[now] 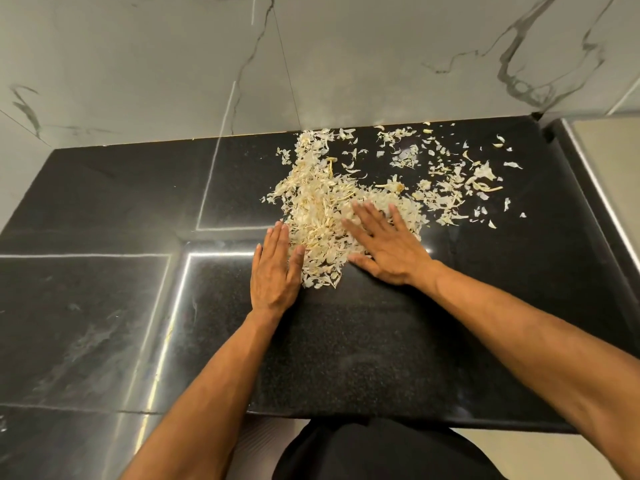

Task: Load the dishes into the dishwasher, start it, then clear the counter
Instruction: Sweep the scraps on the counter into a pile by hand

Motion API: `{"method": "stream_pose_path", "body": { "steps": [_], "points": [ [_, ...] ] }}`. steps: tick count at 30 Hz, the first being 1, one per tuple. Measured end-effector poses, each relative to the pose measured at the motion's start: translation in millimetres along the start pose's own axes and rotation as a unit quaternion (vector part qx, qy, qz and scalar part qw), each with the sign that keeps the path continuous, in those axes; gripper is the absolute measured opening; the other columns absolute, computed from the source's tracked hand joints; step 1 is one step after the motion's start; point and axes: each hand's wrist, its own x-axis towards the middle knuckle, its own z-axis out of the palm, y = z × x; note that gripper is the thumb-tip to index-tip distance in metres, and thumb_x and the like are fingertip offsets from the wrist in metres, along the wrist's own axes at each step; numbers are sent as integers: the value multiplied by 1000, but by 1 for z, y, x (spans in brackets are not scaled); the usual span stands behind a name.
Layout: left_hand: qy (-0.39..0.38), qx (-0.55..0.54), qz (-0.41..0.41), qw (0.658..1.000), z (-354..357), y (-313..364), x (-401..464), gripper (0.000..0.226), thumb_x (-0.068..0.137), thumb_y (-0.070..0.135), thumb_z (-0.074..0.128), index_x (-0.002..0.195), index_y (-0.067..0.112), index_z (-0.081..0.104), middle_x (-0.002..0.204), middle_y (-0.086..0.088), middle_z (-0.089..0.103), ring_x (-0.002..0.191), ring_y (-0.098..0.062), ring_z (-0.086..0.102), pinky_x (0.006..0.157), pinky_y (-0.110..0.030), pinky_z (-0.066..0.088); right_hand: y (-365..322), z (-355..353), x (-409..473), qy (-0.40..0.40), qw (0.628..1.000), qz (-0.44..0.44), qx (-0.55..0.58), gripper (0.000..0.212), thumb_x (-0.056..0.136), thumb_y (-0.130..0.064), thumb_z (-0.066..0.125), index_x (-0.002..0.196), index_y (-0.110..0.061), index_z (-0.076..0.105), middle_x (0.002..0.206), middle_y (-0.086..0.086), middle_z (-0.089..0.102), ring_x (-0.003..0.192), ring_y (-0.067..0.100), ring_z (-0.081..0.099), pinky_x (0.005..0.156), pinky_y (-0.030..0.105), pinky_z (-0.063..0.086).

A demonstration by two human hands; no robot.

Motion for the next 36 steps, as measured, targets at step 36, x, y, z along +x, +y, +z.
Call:
{"method": "stream_pose_path", "body": {
  "steps": [36],
  "points": [
    [138,-193,-127,963,-24,-20,-17,58,98,42,27,146,11,39,152,-6,39,143,-15,32,118,-33,25,-94,-1,51,-36,974,-218,-42,78,94,-68,6,155,-19,-4,159,2,-13,146,18,-19,115,51,-20]
  ]
}}
